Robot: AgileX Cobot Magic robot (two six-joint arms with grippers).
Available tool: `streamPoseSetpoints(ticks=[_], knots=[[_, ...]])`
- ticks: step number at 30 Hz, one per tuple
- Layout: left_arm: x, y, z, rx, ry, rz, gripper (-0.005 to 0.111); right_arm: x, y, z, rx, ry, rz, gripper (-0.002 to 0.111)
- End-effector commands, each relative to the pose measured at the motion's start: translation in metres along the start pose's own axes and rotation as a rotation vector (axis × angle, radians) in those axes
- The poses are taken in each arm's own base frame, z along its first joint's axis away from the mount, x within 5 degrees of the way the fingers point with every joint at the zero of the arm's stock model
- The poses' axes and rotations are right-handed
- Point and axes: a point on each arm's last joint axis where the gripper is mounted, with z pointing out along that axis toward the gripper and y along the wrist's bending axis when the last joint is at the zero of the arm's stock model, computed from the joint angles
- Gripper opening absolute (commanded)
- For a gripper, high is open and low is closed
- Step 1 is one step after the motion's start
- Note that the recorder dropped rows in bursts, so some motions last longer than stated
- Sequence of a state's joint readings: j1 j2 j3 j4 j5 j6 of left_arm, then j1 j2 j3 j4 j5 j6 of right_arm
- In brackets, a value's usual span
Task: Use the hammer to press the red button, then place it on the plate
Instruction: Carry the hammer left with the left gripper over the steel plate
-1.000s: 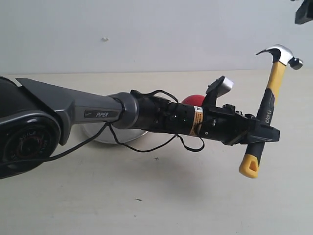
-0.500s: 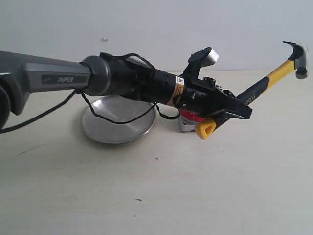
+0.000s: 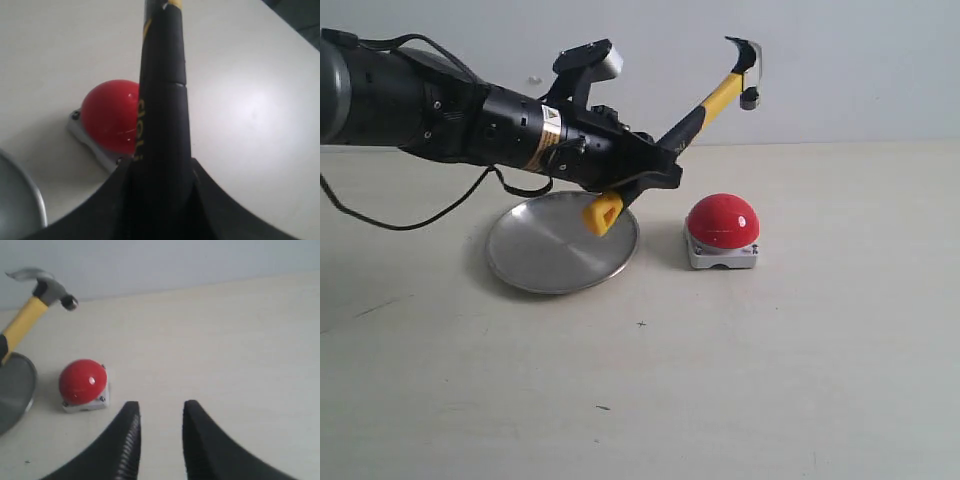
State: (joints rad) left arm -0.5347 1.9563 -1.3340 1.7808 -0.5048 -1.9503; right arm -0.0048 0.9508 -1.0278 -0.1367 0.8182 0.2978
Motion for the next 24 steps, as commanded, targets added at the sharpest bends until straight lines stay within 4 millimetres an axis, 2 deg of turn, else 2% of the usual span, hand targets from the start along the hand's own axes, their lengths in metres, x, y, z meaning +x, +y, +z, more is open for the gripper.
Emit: streamPoseSetpoints(ticks=[1, 2, 4, 5, 7, 9, 11, 18, 24], knots=[[0.004, -0.009, -0.018, -0.034, -0.026, 0.023, 0.0, 0.018, -0.004, -0.046, -0.095, -0.202, 0.043, 0.007], [0.008, -0.011, -0.02, -0.036, -0.019, 0.027, 0.0, 0.026, -0.005, -0.057, -0.126, -0.251, 0.057, 0.001], [0.014, -0.013, -0.024, -0.041, -0.007, 0.034, 0.0, 0.046, -0.008, -0.076, -0.178, -0.342, 0.06, 0.0], [0.018, -0.014, -0.028, -0.042, 0.001, 0.046, 0.0, 0.065, -0.01, -0.089, -0.23, -0.424, 0.062, 0.0], [0.024, -0.015, -0.033, -0.05, 0.009, 0.042, 0.0, 0.086, -0.013, -0.1, -0.276, -0.506, 0.066, 0.0], [0.035, -0.018, -0.042, -0.049, 0.008, 0.057, 0.0, 0.122, -0.022, -0.113, -0.313, -0.645, 0.07, 0.0], [0.043, -0.02, -0.047, -0.043, -0.004, 0.051, 0.0, 0.142, -0.026, -0.117, -0.326, -0.713, 0.073, 0.0], [0.067, -0.017, -0.048, -0.046, -0.003, 0.067, 0.0, 0.154, -0.025, -0.106, -0.351, -0.633, 0.085, 0.0], [0.061, -0.019, -0.048, -0.028, -0.084, 0.081, 0.0, 0.163, -0.021, -0.101, -0.394, -0.504, 0.153, 0.0]])
